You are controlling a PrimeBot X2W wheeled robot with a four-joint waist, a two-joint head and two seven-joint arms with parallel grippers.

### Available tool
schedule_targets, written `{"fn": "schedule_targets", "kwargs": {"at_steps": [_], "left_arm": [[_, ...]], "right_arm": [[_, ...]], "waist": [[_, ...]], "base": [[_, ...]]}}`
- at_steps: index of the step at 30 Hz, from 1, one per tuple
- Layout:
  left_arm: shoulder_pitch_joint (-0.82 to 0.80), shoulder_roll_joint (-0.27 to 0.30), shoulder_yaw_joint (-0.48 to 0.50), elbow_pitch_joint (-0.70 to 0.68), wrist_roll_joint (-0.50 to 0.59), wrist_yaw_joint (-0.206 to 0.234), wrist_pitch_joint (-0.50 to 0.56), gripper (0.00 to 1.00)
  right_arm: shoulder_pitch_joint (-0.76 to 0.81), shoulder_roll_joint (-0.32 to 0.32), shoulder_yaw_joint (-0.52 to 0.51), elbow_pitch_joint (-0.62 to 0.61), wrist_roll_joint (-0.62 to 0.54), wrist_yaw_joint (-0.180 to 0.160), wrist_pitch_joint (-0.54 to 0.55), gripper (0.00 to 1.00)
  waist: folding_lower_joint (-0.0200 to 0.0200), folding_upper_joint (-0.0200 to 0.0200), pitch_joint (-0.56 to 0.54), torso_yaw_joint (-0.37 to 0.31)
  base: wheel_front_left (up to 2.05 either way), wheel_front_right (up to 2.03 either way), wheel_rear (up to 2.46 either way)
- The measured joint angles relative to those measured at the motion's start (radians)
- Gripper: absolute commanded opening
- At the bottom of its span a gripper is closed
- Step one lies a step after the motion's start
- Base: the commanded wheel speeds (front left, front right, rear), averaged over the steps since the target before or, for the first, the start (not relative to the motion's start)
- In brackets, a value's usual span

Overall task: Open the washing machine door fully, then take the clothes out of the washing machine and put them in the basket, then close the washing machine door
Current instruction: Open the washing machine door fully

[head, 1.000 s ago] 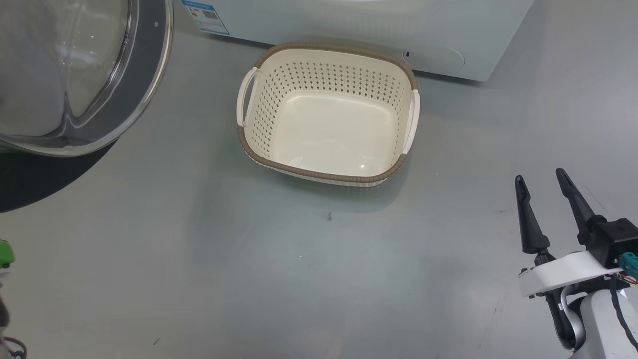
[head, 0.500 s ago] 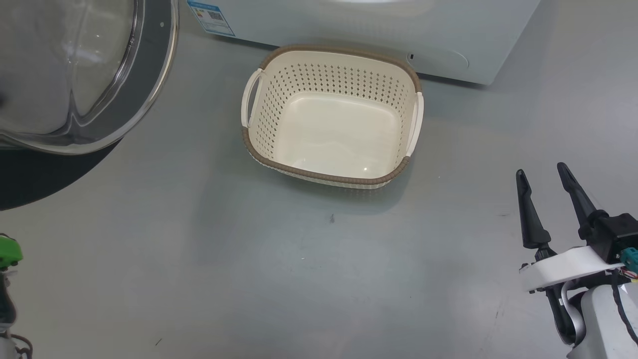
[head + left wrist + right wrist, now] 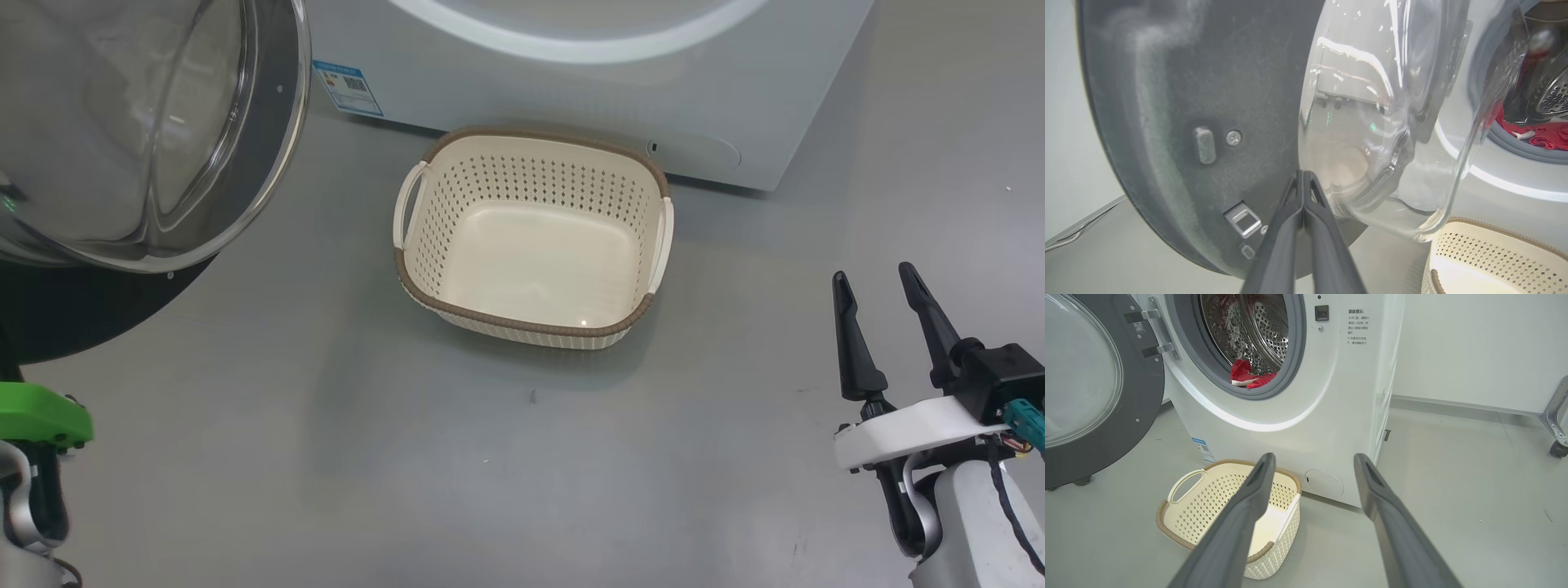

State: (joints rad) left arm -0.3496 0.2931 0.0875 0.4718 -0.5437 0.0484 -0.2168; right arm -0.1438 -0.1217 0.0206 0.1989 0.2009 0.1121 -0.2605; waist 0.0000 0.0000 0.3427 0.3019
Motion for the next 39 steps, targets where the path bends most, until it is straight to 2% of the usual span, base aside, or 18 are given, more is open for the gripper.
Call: {"fn": "schedule_targets", "kwargs": {"at_steps": [15, 28, 39], "left_arm": [[0.086, -0.035, -0.125, -0.026, 0.081, -0.04, -0.005, 0.0], [0.163, -0.087, -0.144, -0.095, 0.082, -0.045, -0.015, 0.0], [0.197, -0.137, -0.207, -0.178, 0.106, -0.059, -0.024, 0.0]], "right_arm": [[-0.011, 0.049, -0.006, 0.029, 0.036, 0.0, 0.0, 1.0], [-0.008, 0.057, -0.003, 0.029, 0.035, 0.0, 0.0, 1.0], [0.012, 0.059, -0.02, 0.013, 0.035, -0.004, 0.0, 1.0]], "waist": [[0.0, 0.0, -0.138, -0.065], [-0.0001, 0.0, -0.223, -0.159], [0.0, 0.0, -0.246, -0.216]], "base": [[0.0, 0.0, 0.0], [0.0, 0.0, 0.0], [0.0, 0.0, 0.0]]}}
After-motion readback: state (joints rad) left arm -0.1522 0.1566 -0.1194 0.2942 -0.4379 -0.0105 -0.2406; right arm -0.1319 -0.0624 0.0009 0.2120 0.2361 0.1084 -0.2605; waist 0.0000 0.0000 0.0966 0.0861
